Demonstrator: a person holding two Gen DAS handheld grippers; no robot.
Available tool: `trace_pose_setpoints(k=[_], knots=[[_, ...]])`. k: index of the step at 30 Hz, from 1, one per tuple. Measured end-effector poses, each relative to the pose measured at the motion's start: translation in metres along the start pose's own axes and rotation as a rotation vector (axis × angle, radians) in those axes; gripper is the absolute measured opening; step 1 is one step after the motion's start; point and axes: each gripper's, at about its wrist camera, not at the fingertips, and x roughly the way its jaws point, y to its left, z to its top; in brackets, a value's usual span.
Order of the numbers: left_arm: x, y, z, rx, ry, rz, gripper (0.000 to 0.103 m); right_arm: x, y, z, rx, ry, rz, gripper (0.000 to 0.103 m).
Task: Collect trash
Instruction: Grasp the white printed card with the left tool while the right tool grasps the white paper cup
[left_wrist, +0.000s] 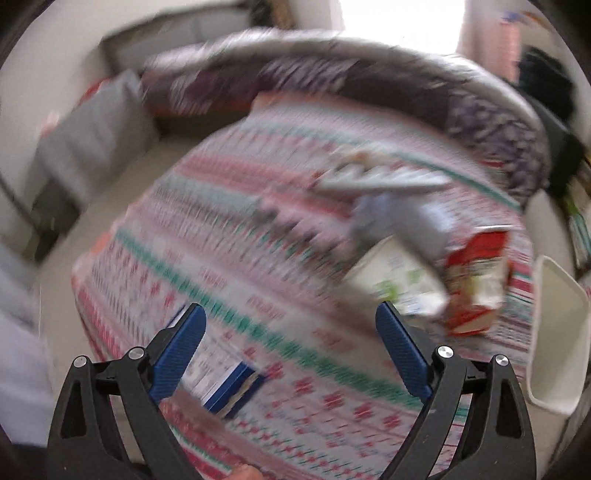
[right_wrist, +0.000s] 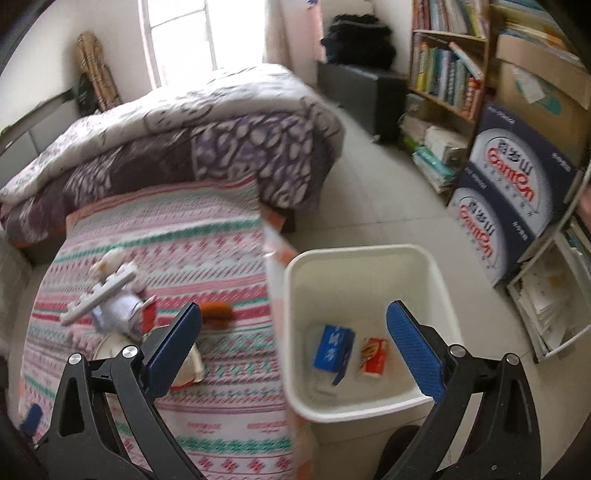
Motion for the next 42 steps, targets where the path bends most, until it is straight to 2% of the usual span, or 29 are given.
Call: trace_pose_setpoints(k=[4,11,15,20,23,25,29,34,42], knots=[[0.030,0.040,-0.003,-0.136,0.145,0.015,0.090,0.005,0.017,-0.005,-0.031,0.014,0.008,0.096],[0.075,0.090,-0.011,-0.382,0.331,0.021,0.090,0.013,0.047,-0.013,-0.073,0.048,0.039,0.096],[0.098,0.099,-0.018,-0.448,0.414,0.006,0.090,0.018,0.065,-0.019,-0.111,0.081,0.064,0.096],[0.100,0.086,-0.015,-0.372,0.390,-0.018,0.089,0.022,0.081,-0.031,-0.145,0.119,0.105,0.096],[0.099,0.074,-0.011,-0.277,0.355,-0.035,0.075,0.021,0.103,-0.038,-0.231,0.120,0.165,0.096],[0.098,0.067,-0.007,-0.213,0.333,-0.059,0.056,0.020,0.120,-0.042,-0.314,0.107,0.201,0.096],[0.101,0.056,-0.001,-0.123,0.319,-0.095,0.056,0.028,0.162,-0.057,-0.533,0.108,0.256,0.096],[0.098,0.063,0.003,-0.107,0.329,-0.173,0.055,0.049,0.200,-0.079,-0.750,0.128,0.263,0.096],[0.094,0.104,0.026,-0.135,0.298,-0.205,0.055,0.082,0.223,-0.077,-0.760,0.189,0.276,0.096]])
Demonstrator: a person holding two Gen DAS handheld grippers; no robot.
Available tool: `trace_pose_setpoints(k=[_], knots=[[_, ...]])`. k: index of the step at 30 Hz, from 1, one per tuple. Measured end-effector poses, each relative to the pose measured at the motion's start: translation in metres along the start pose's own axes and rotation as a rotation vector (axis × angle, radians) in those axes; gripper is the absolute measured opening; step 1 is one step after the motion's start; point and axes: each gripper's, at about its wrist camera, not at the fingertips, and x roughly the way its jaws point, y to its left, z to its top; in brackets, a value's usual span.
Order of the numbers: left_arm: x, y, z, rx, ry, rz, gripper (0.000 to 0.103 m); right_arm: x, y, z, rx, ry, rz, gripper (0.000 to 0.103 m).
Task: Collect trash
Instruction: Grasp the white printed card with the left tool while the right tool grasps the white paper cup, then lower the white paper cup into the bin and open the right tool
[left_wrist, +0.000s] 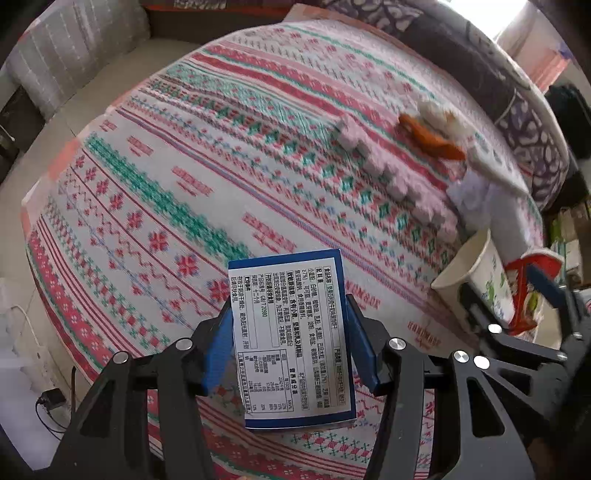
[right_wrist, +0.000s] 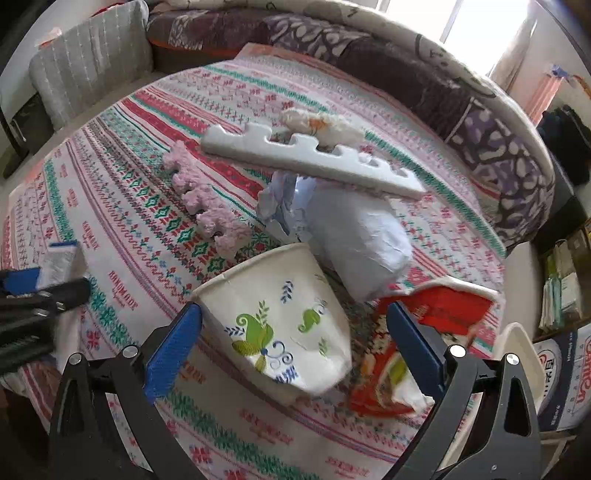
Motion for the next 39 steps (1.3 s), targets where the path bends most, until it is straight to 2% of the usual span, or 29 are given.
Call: trace_pose_setpoints(k=[3,5,7,9,10,12,15,21,30,35,39], knots=[[-0.004,0.005,0.008,-0.018,-0.005,-0.018,0.055,0.016,0.002,0.000,-0.005,0.053,0.023,0.095],[-0.003,0.008,0.009,-0.029,0.001,-0.031,0.055,0.024,0.011,-0.005,-0.029,0.075,0.008,0.091],[-0.002,0.010,0.014,-0.039,0.008,-0.043,0.055,0.025,0.007,-0.005,0.009,0.071,0.047,0.088],[-0.002,0.008,0.009,-0.044,0.008,-0.046,0.055,0.024,0.002,-0.002,0.048,0.072,0.058,0.082],[-0.002,0.007,0.009,-0.045,0.004,-0.046,0.055,0.021,0.001,-0.001,0.059,0.058,0.068,0.074],[-0.004,0.004,0.010,-0.042,-0.014,-0.042,0.055,0.014,-0.001,0.002,0.086,0.037,0.097,0.070],[-0.016,0.001,0.012,-0.019,-0.076,-0.031,0.055,-0.002,0.000,0.005,0.106,-0.026,0.103,0.066],[-0.049,-0.017,0.012,0.047,-0.252,-0.015,0.055,-0.043,-0.013,0.011,0.192,-0.177,0.104,0.064],[-0.097,-0.059,0.006,0.142,-0.525,0.008,0.056,-0.090,-0.036,-0.004,0.327,-0.363,0.017,0.064],[-0.110,-0.080,-0.004,0.190,-0.599,0.009,0.056,-0.105,-0.050,-0.016,0.374,-0.419,-0.051,0.065],[-0.116,-0.095,-0.011,0.211,-0.636,-0.007,0.056,-0.113,-0.064,-0.026,0.418,-0.425,-0.093,0.065]])
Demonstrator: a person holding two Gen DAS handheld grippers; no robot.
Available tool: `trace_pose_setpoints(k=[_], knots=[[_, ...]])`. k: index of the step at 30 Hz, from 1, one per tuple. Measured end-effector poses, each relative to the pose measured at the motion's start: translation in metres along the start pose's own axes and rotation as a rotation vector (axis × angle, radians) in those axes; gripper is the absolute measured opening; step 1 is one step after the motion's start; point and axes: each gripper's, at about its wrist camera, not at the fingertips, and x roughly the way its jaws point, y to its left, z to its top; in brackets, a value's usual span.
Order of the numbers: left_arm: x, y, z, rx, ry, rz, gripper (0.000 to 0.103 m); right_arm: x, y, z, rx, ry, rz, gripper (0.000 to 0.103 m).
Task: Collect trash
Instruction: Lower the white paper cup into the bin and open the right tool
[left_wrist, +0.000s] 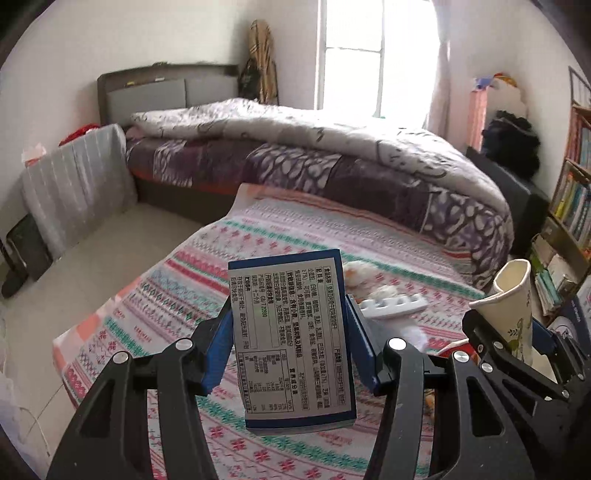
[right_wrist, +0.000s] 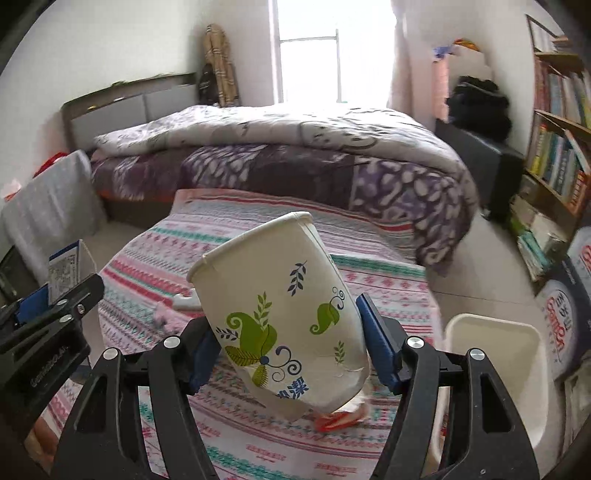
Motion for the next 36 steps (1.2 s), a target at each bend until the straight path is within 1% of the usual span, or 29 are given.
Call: trace_pose_setpoints(k=[4,13,24,30,33,36], knots=[[-0.004,-0.016,0.000,0.013,-0.010,-0.026,0.056,-0.005,-0.022,0.001,0.044,0.007,-0.044,0.066],[-0.001,-0.049,-0.008,0.049,0.012,-0.071,0.056,-0.018,-0.070,-0.003,0.128,0.019,-0.126,0.068],[0.000,-0.083,-0.023,0.115,0.029,-0.105,0.056,-0.028,-0.132,-0.010,0.252,0.044,-0.250,0.071],[0.000,-0.098,-0.030,0.146,0.035,-0.126,0.056,-0.030,-0.169,-0.017,0.363,0.089,-0.326,0.072],[-0.001,-0.107,-0.033,0.160,0.040,-0.146,0.056,-0.029,-0.191,-0.023,0.438,0.127,-0.368,0.074],[-0.002,-0.117,-0.037,0.175,0.046,-0.168,0.056,-0.033,-0.206,-0.027,0.485,0.136,-0.409,0.077]])
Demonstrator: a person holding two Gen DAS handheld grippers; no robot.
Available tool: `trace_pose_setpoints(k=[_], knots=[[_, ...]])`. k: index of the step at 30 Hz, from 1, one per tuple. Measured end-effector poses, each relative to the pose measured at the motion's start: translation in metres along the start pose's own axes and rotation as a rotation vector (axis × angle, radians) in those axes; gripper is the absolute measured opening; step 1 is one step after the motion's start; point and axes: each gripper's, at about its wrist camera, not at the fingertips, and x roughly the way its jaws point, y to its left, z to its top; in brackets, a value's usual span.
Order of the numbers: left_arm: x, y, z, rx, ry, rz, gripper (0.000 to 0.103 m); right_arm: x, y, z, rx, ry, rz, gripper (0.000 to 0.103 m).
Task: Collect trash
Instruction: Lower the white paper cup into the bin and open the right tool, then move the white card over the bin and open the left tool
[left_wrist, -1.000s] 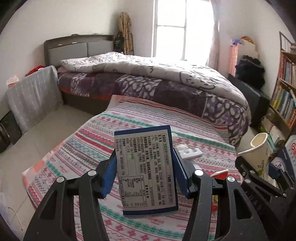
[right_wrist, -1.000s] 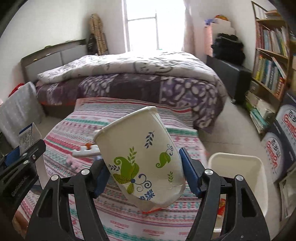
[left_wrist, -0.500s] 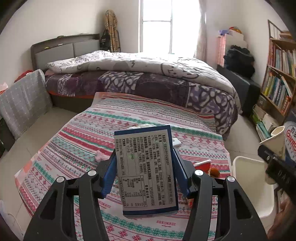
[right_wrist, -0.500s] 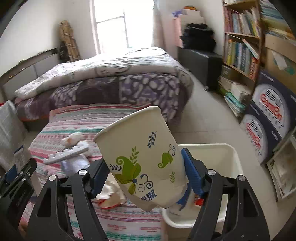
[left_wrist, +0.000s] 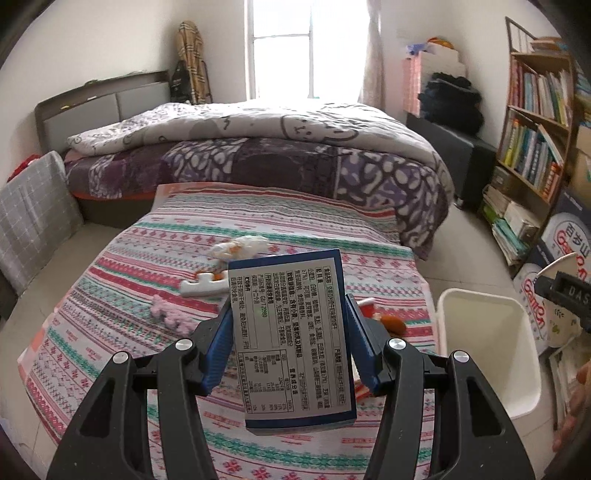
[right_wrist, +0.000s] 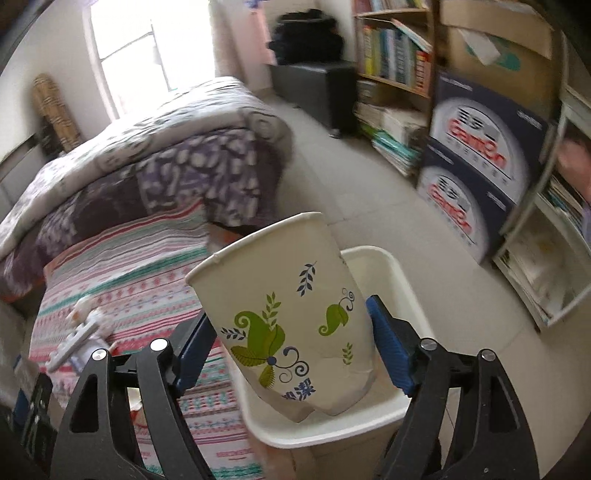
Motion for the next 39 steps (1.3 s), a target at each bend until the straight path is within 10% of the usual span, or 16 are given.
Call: trace_pose_setpoints(k=[34,39], knots=[[0.016,-0.179,0.022,0.192,0.150,-0.504,0.056,-0.011,-0.129,0.039,0.321,-0.025,-0.069,0.093],[0.018,-0.185,0.019,0.165,0.142,-0.518,0.083,-0.014,-0.126,0.040,0.324,-0.043,-0.072,0.095]])
